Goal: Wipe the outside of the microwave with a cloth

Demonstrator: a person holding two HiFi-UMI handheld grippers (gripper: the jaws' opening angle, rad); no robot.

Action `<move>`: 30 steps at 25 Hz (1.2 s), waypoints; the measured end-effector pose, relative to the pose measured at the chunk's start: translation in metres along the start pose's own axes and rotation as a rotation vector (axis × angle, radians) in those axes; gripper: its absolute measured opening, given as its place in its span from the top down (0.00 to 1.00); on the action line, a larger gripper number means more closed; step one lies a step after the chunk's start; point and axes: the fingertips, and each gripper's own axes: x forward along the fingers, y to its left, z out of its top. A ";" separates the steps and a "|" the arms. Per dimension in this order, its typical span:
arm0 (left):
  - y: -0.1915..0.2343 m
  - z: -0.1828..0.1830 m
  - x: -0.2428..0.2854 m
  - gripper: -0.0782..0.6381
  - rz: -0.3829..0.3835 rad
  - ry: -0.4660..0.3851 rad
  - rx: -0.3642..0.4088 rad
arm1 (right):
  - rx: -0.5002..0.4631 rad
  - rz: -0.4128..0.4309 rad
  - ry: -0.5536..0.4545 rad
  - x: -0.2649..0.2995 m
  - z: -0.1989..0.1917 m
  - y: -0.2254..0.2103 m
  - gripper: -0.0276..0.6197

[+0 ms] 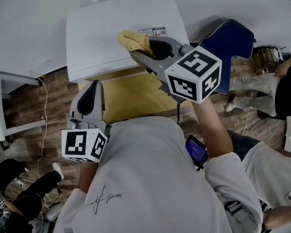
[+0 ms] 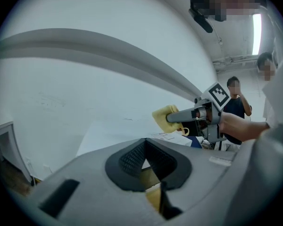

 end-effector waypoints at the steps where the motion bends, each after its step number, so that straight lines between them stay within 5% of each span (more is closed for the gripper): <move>1: -0.001 0.000 0.000 0.89 0.001 -0.003 -0.001 | -0.009 -0.011 -0.011 -0.006 -0.001 -0.002 0.77; 17: -0.015 -0.002 -0.009 0.89 0.039 -0.036 -0.011 | 0.046 -0.228 -0.148 -0.104 -0.049 -0.029 0.77; 30: -0.013 0.002 -0.011 0.89 0.052 -0.033 -0.019 | 0.013 -0.235 -0.111 -0.113 -0.063 -0.019 0.77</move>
